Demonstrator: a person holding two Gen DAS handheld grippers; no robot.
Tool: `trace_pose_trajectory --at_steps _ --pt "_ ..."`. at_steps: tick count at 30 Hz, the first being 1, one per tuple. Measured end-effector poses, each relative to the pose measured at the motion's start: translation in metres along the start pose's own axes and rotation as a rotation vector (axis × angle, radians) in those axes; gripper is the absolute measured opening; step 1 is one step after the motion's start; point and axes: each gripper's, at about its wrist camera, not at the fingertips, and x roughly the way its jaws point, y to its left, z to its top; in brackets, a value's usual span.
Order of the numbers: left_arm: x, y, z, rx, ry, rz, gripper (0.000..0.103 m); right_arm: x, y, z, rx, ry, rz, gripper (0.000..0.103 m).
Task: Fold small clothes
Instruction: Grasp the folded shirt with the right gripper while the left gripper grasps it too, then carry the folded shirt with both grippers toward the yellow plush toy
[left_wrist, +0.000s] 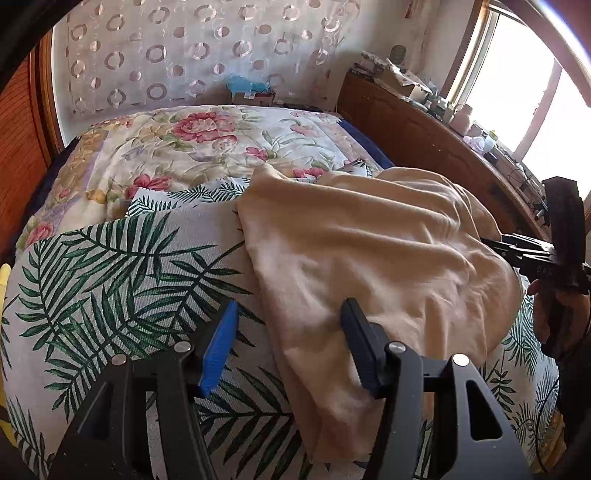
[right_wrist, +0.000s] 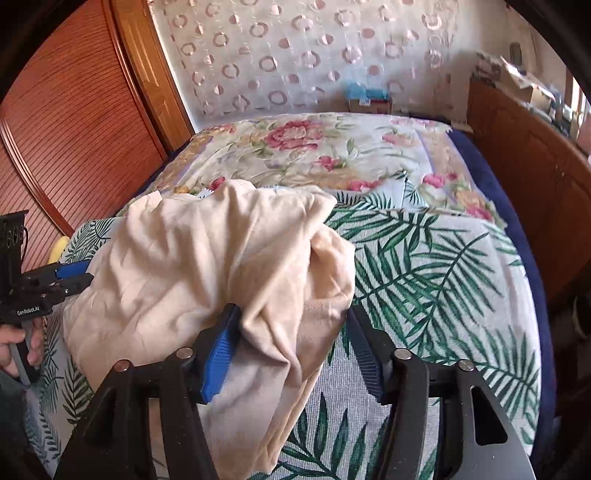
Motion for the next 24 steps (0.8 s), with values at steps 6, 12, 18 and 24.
trace_pose_trajectory --at_steps 6,12,18,24 --pt "0.001 -0.011 -0.001 0.027 0.002 -0.034 0.053 0.005 0.003 0.004 0.012 0.007 0.026 0.066" --pt "0.003 -0.019 -0.001 0.047 0.026 -0.107 0.013 0.010 0.019 -0.001 -0.096 0.020 0.113 0.027" --pt "-0.045 -0.023 0.000 0.053 -0.094 -0.148 0.010 -0.017 0.030 0.013 -0.217 -0.095 0.115 0.019" --pt "-0.124 0.001 -0.001 0.000 -0.275 -0.067 0.010 -0.035 0.094 0.057 -0.396 -0.176 0.161 0.019"
